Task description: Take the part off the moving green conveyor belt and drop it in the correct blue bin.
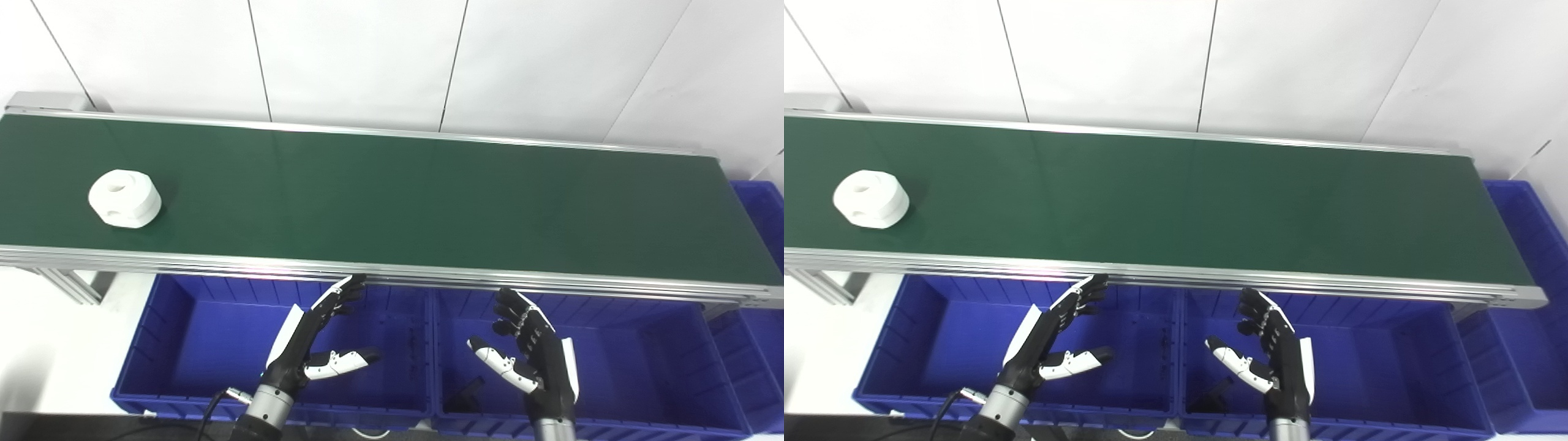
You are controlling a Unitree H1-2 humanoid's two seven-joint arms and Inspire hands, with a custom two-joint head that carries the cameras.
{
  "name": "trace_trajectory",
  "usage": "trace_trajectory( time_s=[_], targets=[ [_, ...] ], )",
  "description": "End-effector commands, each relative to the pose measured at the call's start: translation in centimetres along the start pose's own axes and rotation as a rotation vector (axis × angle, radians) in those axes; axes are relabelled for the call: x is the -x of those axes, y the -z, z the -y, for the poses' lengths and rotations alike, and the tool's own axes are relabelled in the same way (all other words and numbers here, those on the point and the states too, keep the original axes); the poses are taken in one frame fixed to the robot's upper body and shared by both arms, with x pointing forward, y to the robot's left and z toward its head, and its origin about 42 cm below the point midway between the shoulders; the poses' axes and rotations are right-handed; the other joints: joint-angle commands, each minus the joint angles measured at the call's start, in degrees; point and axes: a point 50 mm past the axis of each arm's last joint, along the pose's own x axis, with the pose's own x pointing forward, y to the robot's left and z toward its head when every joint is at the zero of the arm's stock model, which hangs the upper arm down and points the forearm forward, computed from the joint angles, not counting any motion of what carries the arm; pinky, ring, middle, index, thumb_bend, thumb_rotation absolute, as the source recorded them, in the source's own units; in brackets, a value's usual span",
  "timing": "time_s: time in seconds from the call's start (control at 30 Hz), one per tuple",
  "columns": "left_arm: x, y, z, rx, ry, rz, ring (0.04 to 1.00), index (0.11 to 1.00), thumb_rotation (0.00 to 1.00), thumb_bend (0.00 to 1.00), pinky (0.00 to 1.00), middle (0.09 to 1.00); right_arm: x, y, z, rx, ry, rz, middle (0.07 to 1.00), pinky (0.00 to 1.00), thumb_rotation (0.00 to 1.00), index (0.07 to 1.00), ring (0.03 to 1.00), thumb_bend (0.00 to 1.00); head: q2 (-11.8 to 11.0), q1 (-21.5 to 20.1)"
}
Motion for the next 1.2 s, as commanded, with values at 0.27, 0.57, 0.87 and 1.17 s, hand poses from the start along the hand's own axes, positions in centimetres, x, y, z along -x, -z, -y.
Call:
trace_trajectory(
  time_s=[0.27, 0.57, 0.87, 1.17],
  targets=[
    [-0.76, -1.33, -0.24, -0.004, -0.007, 0.073, 0.845, 0.877, 0.61, 0.69, 0.78, 0.875, -0.33, -1.24, -0.02, 0.007, 0.010, 0.058, 0.786, 0.76, 0.08, 0.766, 0.793, 0.66, 0.2, 0.1],
    [-0.80, -1.24, -0.28, -0.001, -0.009, 0.080, 0.843, 0.874, 0.61, 0.68, 0.77, 0.871, -0.37, -1.14, 0.00, -0.011, 0.014, 0.062, 0.780, 0.76, 0.10, 0.760, 0.790, 0.68, 0.3, 0.2],
    [-0.74, -1.27, -0.27, 0.000, -0.013, 0.078, 0.841, 0.873, 0.60, 0.68, 0.77, 0.869, -0.32, -1.20, 0.00, 0.005, 0.018, 0.055, 0.778, 0.75, 0.11, 0.761, 0.786, 0.67, 0.3, 0.1],
    [-0.69, -1.31, -0.29, -0.003, -0.015, 0.081, 0.837, 0.876, 0.59, 0.68, 0.77, 0.868, -0.27, -1.26, 0.04, 0.016, 0.012, 0.057, 0.780, 0.75, 0.12, 0.766, 0.792, 0.66, 0.4, 0.1]
  ],
)
